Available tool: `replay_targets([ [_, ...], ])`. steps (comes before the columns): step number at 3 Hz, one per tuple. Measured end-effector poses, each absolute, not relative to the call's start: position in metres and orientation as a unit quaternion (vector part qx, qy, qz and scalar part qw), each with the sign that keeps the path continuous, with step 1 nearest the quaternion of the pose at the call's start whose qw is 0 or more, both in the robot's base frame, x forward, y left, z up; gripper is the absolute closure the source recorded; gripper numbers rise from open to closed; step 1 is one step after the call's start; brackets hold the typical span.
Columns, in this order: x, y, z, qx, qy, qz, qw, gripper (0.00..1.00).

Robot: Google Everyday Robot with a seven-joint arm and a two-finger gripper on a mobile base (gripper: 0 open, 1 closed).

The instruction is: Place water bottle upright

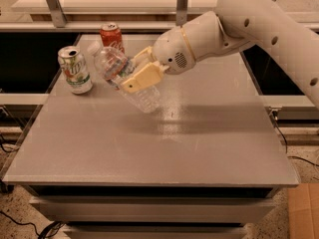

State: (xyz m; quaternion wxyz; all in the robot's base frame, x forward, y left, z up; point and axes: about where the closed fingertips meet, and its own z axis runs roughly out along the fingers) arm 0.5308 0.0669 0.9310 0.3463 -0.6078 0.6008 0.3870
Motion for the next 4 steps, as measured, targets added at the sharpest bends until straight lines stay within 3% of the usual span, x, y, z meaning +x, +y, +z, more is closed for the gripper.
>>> replay_targets([
  [2,0.5252,0.0836,0.9376,-0.618,0.567,0.406,0.362,1.00],
  [4,0.5261,0.0765,0.9288,-0.572,0.551,0.435,0.424,1.00],
])
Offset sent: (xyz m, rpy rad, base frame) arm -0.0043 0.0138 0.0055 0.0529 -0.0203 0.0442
